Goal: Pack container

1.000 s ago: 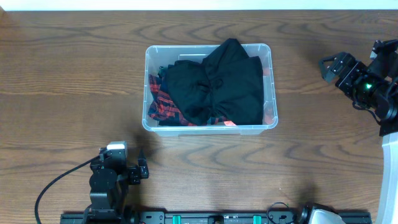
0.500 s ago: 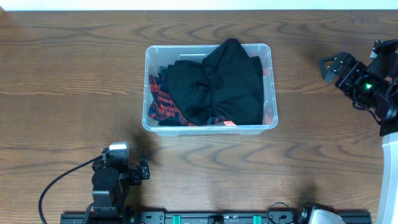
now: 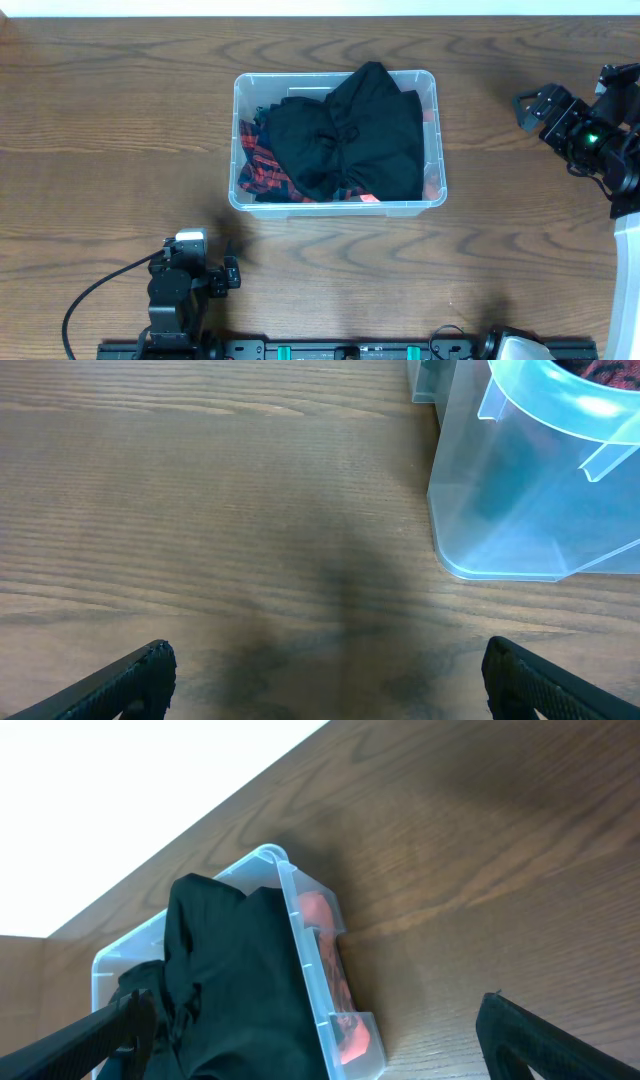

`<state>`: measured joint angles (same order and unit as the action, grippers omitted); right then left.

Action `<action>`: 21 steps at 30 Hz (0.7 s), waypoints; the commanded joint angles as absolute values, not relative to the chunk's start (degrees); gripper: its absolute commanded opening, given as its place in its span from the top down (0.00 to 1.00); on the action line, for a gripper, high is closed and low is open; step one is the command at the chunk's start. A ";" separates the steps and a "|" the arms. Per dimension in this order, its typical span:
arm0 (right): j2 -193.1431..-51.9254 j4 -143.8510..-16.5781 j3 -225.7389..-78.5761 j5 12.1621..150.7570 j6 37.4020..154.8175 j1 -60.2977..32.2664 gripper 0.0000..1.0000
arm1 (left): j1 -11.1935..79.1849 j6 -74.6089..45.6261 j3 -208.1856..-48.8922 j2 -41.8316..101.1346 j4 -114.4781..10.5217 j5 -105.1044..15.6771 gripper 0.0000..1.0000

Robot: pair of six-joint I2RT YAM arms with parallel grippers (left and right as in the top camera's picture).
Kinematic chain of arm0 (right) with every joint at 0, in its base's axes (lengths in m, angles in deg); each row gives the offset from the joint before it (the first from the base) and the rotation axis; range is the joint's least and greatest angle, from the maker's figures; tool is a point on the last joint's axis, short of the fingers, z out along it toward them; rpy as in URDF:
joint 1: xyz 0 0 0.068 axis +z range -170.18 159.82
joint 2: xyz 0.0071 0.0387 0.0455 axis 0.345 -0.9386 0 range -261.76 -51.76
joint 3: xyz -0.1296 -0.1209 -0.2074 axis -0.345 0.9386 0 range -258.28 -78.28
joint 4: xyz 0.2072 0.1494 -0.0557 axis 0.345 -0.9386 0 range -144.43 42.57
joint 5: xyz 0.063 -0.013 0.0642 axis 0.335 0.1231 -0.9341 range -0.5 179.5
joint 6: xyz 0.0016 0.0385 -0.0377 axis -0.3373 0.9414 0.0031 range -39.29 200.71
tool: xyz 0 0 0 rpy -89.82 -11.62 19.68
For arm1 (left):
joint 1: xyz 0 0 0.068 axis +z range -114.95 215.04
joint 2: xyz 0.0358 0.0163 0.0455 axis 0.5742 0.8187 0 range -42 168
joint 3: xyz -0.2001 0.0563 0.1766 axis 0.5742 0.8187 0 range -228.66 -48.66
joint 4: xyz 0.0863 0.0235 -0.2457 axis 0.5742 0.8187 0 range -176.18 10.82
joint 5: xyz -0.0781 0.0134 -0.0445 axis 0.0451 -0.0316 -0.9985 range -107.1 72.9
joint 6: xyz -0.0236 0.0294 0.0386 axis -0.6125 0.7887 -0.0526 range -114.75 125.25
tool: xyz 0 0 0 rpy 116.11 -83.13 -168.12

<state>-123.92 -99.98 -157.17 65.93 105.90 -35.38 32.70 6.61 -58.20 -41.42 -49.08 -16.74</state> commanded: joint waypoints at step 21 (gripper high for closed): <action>-103.16 -80.49 -142.88 90.41 81.44 -21.24 0.01 | 33.00 7.14 -57.50 -41.79 -49.17 -16.47 0.02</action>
